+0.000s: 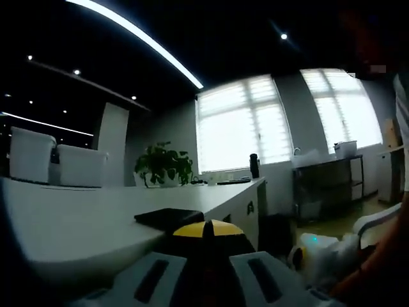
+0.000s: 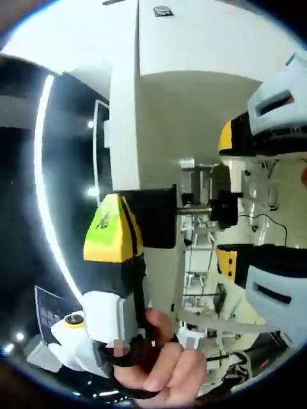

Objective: Clamp the fixed fixture on the desktop, loosen the retaining clip, secure it to the edge of the desk, and tighten the retaining clip.

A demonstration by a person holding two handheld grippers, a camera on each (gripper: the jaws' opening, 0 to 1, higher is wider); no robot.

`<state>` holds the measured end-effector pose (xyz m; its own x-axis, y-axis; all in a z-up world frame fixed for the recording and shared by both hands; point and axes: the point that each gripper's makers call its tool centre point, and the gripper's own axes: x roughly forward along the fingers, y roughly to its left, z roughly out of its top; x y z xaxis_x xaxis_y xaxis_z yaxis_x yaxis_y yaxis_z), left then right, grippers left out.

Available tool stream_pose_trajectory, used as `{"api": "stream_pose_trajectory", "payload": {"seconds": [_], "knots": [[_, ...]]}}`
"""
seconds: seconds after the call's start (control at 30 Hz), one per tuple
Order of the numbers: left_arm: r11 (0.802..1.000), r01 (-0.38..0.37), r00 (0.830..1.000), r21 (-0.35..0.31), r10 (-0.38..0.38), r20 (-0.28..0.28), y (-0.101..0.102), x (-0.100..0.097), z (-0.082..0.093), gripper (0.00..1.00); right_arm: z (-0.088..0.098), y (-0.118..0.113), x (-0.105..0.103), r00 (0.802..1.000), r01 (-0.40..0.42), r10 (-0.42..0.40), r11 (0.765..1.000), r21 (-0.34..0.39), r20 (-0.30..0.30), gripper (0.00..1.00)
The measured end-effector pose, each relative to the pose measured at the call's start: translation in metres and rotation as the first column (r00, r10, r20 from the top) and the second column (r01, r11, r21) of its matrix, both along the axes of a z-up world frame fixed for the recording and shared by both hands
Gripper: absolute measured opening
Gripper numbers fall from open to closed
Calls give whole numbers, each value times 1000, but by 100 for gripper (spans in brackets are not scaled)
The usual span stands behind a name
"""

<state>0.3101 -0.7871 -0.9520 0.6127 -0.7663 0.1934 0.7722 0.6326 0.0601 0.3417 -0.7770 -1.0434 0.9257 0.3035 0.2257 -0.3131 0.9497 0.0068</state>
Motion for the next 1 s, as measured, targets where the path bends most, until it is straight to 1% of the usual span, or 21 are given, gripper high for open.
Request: {"api": "stream_pose_trajectory", "payload": {"seconds": [0.03, 0.07, 0.1, 0.13, 0.17, 0.23, 0.27, 0.3, 0.33, 0.37, 0.4, 0.53, 0.57, 0.6, 0.67, 0.73, 0.8, 0.83, 0.87, 0.93, 1.0], "knots": [[1000, 2, 1000, 0, -2, -2, 0, 0, 0, 2, -2, 2, -1, 1000, 28, -28, 1000, -11, -8, 38], [1000, 3, 1000, 1, -3, -3, 0, 0, -1, 2, -1, 4, -2, 997, 73, -73, 994, -78, 6, 35], [1000, 3, 1000, 5, -3, -3, 0, 0, -2, 2, 4, 8, -4, 995, 100, -96, 989, -112, 36, 35], [1000, 1, 1000, 9, -1, 1, 0, 0, -2, 2, 5, 9, -7, 989, 144, -137, 976, -165, 56, 35], [1000, -1, 1000, 15, 1, 5, 0, 0, -3, 2, 8, 10, -9, 984, 173, -161, 967, -188, 77, 35], [1000, -4, 1000, 24, 3, 8, -1, 0, -4, 2, 11, 10, -9, 978, 205, -192, 959, -195, 86, 35], [1000, -4, 1000, 25, 4, 9, -1, 0, -4, 2, 14, 9, -9, 974, 217, -202, 959, -183, 99, 35], [1000, -3, 1000, 19, 3, 6, -1, 1, -4, 2, 15, 3, -7, 967, 249, -235, 952, -181, 94, 35], [1000, -3, 1000, 14, 2, 4, -1, 1, -4, 2, 14, -3, -8, 963, 268, -259, 945, -185, 73, 35], [1000, -2, 1000, 11, 1, 2, -1, 1, -4, 2, 13, -5, -7, 966, 258, -255, 954, -154, 43, 34], [1000, 0, 1000, 9, 0, 1, -1, 1, -4, 2, 11, -5, -1, 967, 256, -256, 959, -123, 14, 34], [1000, 3, 1000, 9, -3, -1, -2, 1, -5, 2, 12, 0, 14, 965, 259, -261, 959, -115, 3, 28], [1000, 4, 1000, 8, -4, -1, -2, 1, -5, 2, 10, 4, 18, 968, 246, -249, 963, -112, -13, 24], [1000, 5, 1000, 7, -5, -2, -2, 1, -5, 2, 10, 8, 18, 972, 228, -231, 970, -88, -28, 24], [1000, 6, 1000, 8, -6, -2, -2, 1, -5, 2, 8, 8, 21, 974, 223, -227, 970, -93, -30, 24], [1000, 13, 1000, 21, -13, 5, -1, 0, -5, 2, 8, 10, 25, 984, 174, -176, 981, -92, -15, 24], [999, 24, 1000, 21, -24, 3, 2, 0, -3, 2, 9, 13, 25, 996, 83, -81, 991, -103, 24, 24], [1000, 27, 1000, 9, -27, -2, 3, -1, -1, 2, 9, 13, 25, 999, 43, -41, 994, -102, 26, 23], [1000, 27, 1000, 0, -27, -1, 5, -1, 1, 2, 12, 13, 15, 999, -5, 8, 995, -99, 31, 23], [1000, 27, 1000, -5, -27, -3, 5, -2, 1, 2, 12, 14, 14, 996, -76, 79, 992, -100, 34, 23], [1000, 25, 1000, 3, -25, 2, 4, -2, 1, 2, 11, 17, 16, 987, -154, 158, 982, -110, 32, 23]]}}
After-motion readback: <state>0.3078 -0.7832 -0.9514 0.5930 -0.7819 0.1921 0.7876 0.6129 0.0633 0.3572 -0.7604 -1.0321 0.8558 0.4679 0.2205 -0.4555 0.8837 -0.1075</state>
